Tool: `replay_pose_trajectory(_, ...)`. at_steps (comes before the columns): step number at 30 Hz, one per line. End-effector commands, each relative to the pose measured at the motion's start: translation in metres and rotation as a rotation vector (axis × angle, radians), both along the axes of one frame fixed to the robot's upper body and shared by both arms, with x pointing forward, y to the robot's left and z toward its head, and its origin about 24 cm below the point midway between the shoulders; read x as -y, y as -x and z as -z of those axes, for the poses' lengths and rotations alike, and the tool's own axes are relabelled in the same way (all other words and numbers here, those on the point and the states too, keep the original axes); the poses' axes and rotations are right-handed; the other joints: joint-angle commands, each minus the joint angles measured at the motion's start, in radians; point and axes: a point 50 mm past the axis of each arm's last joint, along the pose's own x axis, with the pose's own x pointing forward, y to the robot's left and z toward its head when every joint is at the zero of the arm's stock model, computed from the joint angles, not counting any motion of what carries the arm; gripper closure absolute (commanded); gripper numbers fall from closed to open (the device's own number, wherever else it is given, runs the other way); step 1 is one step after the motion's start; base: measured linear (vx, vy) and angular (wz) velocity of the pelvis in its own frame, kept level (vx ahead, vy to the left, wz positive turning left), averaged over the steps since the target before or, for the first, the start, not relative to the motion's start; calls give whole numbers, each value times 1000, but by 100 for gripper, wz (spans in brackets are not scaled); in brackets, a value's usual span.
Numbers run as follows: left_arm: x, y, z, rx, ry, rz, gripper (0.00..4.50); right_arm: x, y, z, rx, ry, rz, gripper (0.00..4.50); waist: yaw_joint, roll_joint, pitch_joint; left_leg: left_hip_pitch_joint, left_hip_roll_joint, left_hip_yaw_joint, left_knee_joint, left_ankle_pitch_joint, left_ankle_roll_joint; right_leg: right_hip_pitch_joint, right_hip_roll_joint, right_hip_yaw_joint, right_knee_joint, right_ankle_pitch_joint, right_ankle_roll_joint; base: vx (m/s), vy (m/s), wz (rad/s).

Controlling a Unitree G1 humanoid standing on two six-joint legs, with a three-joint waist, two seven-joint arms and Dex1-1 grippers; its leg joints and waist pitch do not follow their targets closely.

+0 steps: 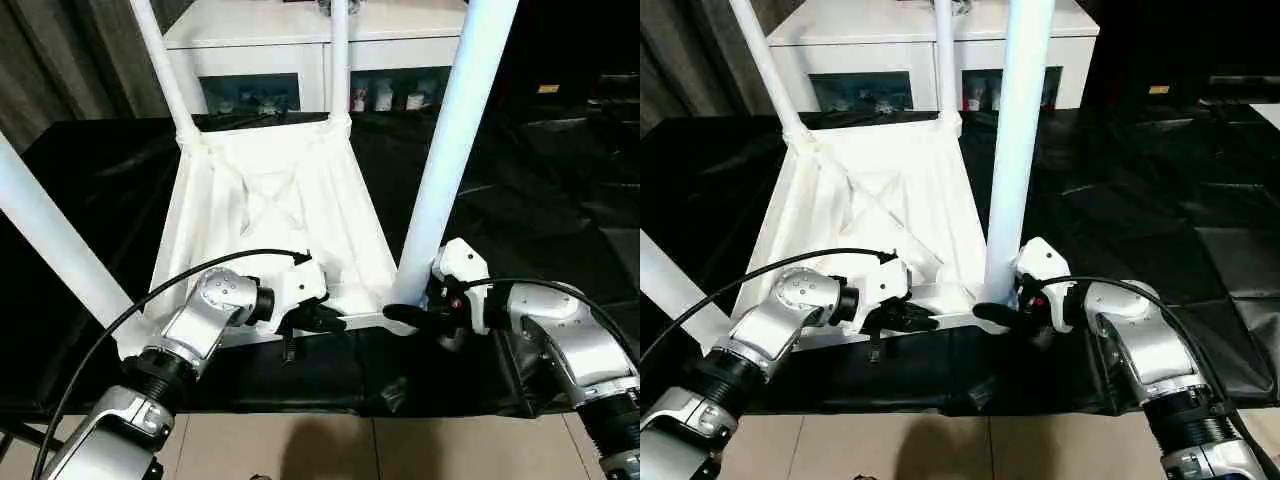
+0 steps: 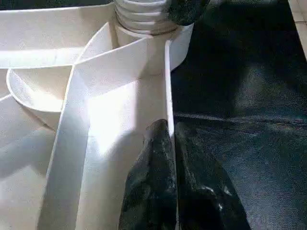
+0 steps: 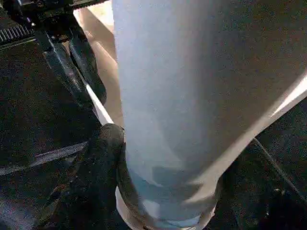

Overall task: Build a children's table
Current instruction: Rotate leg to tighten

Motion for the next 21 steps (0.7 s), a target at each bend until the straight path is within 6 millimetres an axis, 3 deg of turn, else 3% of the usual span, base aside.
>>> replay_pose_trajectory(1, -2, 2, 6, -13, -32, 1, 450, 3, 3, 6, -37, 45, -31, 188, -2, -21, -62, 26, 54, -28, -76, -222, 68, 35, -29, 21, -60, -135, -233, 0, 0, 0)
replay_pose_trajectory(4, -2, 0, 7, -8, -44, -31, 450, 1, 1, 14, -50, 33, 37, 189, -1, -20, -63, 27, 54, -28, -74, -220, 71, 35, -30, 20, -60, -133, -236, 0, 0, 0)
replay_pose_trajectory(6, -2, -4, 8, -3, -48, -83, 450, -3, -4, 20, -56, 5, 128, 189, -7, -19, -57, 26, 52, -28, -80, -265, 53, 32, -29, 20, -66, -195, -228, 0, 0, 0)
replay_pose_trajectory(7, -1, -7, 8, 1, -45, -109, 450, -4, -6, 22, -56, -5, 163, 189, -11, -21, -54, 27, 51, -28, -83, -289, 42, 30, -28, 20, -69, -228, -221, 0, 0, 0)
replay_pose_trajectory(9, 3, -12, 7, -2, -25, -174, 450, -10, -11, 27, -59, -36, 257, 189, -20, -20, -47, 37, 49, -35, -91, -407, -15, 24, -30, 20, -83, -392, -180, 0, 0, 0)
replay_pose_trajectory(10, 5, -14, 7, 1, -22, -194, 450, -13, -12, 28, -61, -47, 288, 189, -23, -20, -48, 37, 49, -38, -92, -421, -25, 23, -30, 20, -84, -410, -171, 0, 0, 0)
replay_pose_trajectory(11, 8, -17, 6, 7, -21, -225, 450, -17, -15, 30, -62, -61, 333, 189, -32, -20, -49, 39, 47, -41, -95, -446, -46, 20, -28, 19, -87, -417, -156, 0, 0, 0)
replay_pose_trajectory(15, 22, -29, 3, 24, -11, -356, 450, -37, -24, 35, -40, -77, 470, 189, -47, -20, -48, 39, 44, -44, -96, -474, -56, 16, -28, 17, -93, -433, -143, 0, 0, 0)
replay_pose_trajectory(16, 28, -34, 2, 27, 1, -410, 450, -43, -28, 36, -28, -76, 534, 189, -52, -14, -47, 40, 43, -43, -96, -484, -60, 12, -27, 16, -95, -434, -143, 0, 0, 0)
replay_pose_trajectory(18, 34, -38, 1, 21, 3, -465, 450, -50, -34, 39, -24, -80, 627, 189, -59, -14, -49, 41, 41, -47, -97, -495, -68, 13, -27, 13, -97, -437, -140, 0, 0, 0)
replay_pose_trajectory(19, 37, -40, 1, 29, 1, -502, 450, -53, -38, 41, -24, -81, 696, 189, -61, -10, -50, 41, 42, -49, -99, -493, -64, 16, -28, 12, -98, -415, -141, 0, 0, 0)
replay_pose_trajectory(21, 42, -44, 1, 52, -23, -553, 450, -58, -45, 42, -10, -66, 789, 189, -68, -11, -52, 38, 41, -49, -101, -489, -64, 17, -24, 10, -96, -365, -152, 0, 0, 0)
